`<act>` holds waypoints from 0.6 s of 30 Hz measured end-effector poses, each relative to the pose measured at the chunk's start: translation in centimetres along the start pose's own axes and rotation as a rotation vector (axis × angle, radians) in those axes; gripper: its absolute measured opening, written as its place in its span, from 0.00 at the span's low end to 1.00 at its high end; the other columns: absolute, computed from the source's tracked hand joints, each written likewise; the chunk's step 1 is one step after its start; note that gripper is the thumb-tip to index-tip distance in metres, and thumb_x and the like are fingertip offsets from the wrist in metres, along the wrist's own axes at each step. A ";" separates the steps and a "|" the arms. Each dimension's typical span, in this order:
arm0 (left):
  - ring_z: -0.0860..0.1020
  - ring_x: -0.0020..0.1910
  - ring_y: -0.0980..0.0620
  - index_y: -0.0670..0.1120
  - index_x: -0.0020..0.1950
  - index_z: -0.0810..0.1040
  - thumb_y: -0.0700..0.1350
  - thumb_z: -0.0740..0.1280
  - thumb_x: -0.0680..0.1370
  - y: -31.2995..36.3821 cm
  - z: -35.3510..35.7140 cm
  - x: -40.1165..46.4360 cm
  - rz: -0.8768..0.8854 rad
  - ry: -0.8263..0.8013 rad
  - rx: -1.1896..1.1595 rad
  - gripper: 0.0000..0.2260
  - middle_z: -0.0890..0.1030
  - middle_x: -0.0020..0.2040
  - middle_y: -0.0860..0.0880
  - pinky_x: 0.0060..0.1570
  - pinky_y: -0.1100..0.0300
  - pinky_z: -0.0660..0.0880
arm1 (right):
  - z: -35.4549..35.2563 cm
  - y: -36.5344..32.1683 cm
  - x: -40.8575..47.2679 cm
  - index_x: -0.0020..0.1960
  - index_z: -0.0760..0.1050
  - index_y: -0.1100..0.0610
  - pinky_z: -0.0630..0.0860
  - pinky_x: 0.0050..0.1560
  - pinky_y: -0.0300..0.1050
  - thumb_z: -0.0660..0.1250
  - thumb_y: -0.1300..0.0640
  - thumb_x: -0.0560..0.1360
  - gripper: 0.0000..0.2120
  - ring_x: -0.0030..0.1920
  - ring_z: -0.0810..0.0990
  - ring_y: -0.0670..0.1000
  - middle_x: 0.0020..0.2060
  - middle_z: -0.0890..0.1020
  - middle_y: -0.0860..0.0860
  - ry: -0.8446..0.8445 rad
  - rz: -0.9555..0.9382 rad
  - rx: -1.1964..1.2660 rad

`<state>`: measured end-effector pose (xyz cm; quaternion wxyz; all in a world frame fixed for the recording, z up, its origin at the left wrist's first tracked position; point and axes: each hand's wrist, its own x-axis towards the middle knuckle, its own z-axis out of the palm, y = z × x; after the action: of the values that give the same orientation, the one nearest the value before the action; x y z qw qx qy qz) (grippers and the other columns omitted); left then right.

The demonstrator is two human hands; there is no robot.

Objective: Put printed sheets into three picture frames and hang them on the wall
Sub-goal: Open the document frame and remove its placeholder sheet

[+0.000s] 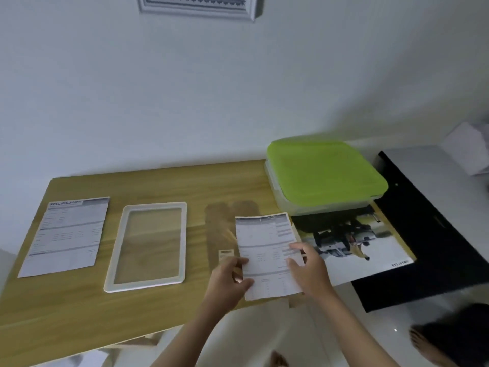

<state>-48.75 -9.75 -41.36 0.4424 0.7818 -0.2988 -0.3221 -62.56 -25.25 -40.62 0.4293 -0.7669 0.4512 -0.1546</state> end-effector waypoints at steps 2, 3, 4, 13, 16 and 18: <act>0.76 0.38 0.59 0.47 0.58 0.76 0.40 0.72 0.70 1.4 3.6 0.4 0.006 -0.048 0.004 0.17 0.77 0.50 0.53 0.36 0.73 0.73 | -3.3 2.5 0.3 0.58 0.74 0.55 0.75 0.56 0.44 0.67 0.63 0.73 0.14 0.56 0.75 0.49 0.52 0.76 0.47 0.049 0.043 -0.044; 0.76 0.37 0.59 0.46 0.58 0.76 0.41 0.72 0.70 2.1 5.3 0.6 0.010 -0.063 0.010 0.17 0.77 0.51 0.52 0.35 0.74 0.72 | -4.8 3.7 0.5 0.58 0.74 0.56 0.75 0.56 0.45 0.68 0.62 0.72 0.15 0.55 0.75 0.49 0.52 0.76 0.48 0.068 0.059 -0.059; 0.76 0.37 0.60 0.47 0.58 0.76 0.41 0.72 0.71 2.7 6.8 0.9 0.016 -0.070 0.022 0.16 0.77 0.52 0.52 0.34 0.74 0.72 | -6.1 4.8 0.8 0.59 0.74 0.56 0.76 0.55 0.46 0.69 0.62 0.72 0.15 0.55 0.76 0.50 0.53 0.77 0.49 0.077 0.074 -0.071; 0.74 0.42 0.57 0.45 0.61 0.75 0.44 0.69 0.74 5.3 16.4 4.6 -0.001 -0.002 0.141 0.16 0.75 0.51 0.50 0.41 0.69 0.75 | -11.9 11.2 6.7 0.61 0.73 0.58 0.70 0.58 0.40 0.69 0.60 0.72 0.18 0.59 0.75 0.52 0.58 0.77 0.53 0.016 0.050 -0.159; 0.71 0.40 0.61 0.44 0.63 0.74 0.42 0.68 0.74 5.6 17.9 5.7 -0.005 0.036 0.190 0.17 0.72 0.50 0.51 0.39 0.75 0.67 | -12.2 12.1 8.6 0.62 0.73 0.58 0.68 0.58 0.40 0.69 0.60 0.72 0.19 0.59 0.74 0.52 0.59 0.76 0.55 -0.031 0.025 -0.167; 0.69 0.39 0.62 0.44 0.64 0.73 0.42 0.68 0.74 5.7 18.5 6.1 -0.021 0.051 0.209 0.18 0.69 0.50 0.51 0.40 0.76 0.65 | -12.3 12.5 9.4 0.63 0.72 0.59 0.69 0.57 0.39 0.70 0.59 0.71 0.21 0.57 0.74 0.52 0.58 0.73 0.55 -0.066 0.004 -0.174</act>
<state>-60.25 -26.06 -45.24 0.3625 0.8349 -0.3110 -0.2737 -72.06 -42.21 -44.84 0.3758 -0.8053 0.4500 -0.0886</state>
